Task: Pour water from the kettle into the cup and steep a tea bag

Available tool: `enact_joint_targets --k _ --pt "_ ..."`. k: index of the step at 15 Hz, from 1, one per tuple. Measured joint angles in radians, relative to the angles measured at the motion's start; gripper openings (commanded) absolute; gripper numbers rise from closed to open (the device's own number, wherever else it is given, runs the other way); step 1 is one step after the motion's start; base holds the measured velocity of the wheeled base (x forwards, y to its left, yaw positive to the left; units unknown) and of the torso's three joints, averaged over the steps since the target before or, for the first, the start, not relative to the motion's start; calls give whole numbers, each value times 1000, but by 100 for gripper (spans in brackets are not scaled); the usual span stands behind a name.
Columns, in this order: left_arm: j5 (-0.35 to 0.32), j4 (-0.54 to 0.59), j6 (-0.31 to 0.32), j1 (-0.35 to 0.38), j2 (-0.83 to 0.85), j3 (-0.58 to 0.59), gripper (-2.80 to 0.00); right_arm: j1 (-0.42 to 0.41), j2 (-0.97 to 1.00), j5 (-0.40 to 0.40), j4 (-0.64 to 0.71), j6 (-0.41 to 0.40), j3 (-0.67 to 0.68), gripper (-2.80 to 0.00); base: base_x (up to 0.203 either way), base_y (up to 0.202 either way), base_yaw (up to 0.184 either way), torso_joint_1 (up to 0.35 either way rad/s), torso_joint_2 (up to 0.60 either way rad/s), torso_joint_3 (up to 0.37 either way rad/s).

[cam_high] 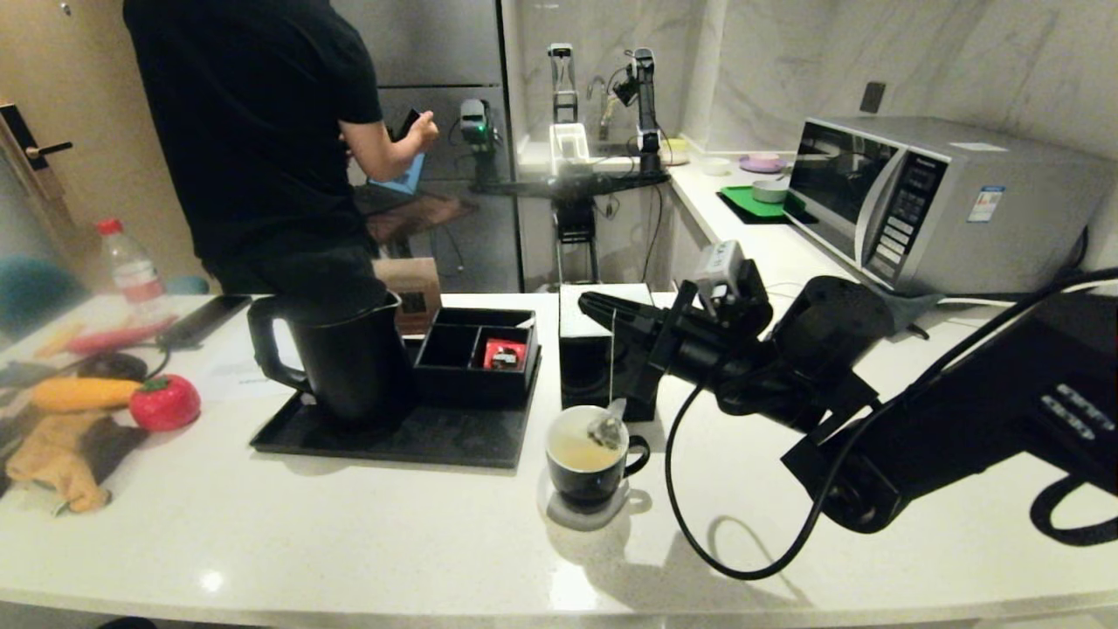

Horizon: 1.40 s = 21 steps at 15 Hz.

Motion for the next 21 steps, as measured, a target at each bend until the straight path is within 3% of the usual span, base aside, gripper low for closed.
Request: enact_joint_targets --k 21 --pt "0 0 -2 0 0 0 -280 5 129 84 -3 -20 86 -280 0 0 0 0 0 0"
